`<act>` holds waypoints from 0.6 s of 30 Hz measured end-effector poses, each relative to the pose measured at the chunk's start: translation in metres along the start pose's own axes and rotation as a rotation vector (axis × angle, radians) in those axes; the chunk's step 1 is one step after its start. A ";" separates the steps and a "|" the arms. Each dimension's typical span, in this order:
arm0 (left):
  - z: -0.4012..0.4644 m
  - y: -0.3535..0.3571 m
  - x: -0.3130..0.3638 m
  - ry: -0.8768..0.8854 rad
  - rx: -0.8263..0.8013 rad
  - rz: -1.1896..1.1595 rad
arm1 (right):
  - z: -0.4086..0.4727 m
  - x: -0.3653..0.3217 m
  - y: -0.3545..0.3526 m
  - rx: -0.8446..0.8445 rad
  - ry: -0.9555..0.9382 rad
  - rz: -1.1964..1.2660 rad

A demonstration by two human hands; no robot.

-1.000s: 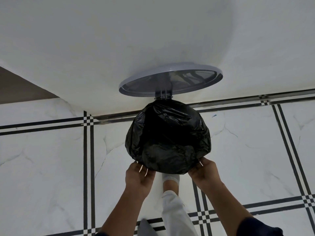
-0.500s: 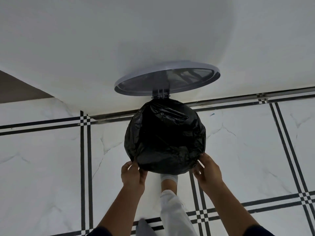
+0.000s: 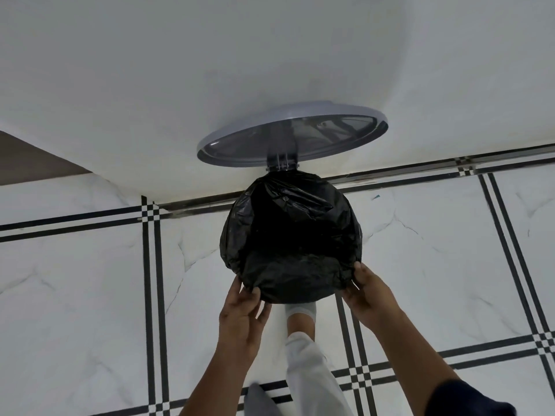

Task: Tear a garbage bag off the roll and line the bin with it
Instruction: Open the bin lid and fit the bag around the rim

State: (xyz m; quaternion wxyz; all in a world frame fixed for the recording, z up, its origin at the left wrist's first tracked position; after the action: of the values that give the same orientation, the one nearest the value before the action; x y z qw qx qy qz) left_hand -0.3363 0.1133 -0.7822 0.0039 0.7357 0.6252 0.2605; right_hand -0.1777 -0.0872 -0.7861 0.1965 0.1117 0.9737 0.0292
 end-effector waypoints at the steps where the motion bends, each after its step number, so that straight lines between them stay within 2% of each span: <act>1: 0.000 -0.002 -0.001 -0.011 0.003 -0.003 | 0.002 0.000 0.003 -0.021 0.016 0.019; 5: 0.003 -0.013 -0.004 -0.034 0.076 -0.010 | 0.005 -0.006 0.009 -0.047 0.009 -0.003; 11: 0.010 -0.007 0.004 -0.010 0.220 0.069 | 0.000 -0.015 -0.004 0.132 -0.042 -0.342; 14: 0.010 -0.004 0.010 -0.049 0.288 0.107 | -0.001 -0.018 0.001 0.140 -0.011 -0.237; 16: 0.009 -0.002 0.016 -0.077 0.303 0.035 | -0.009 -0.016 0.004 0.096 0.092 -0.090; 18: 0.010 0.000 0.024 -0.076 0.288 -0.032 | -0.015 -0.016 0.009 0.047 0.153 -0.060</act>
State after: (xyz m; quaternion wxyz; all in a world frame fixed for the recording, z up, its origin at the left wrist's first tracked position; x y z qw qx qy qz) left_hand -0.3303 0.1386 -0.7815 -0.0737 0.7278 0.6673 0.1399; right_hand -0.1671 -0.0821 -0.7650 0.1199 0.0844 0.9892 0.0090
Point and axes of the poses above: each hand's wrist, its own z-axis towards the middle knuckle, its own y-axis out of the palm, x = y × z, the point moved 5 cm from there along z, towards the middle knuckle, and after that the axes turned 1 degree about x, right-handed, at the moved point
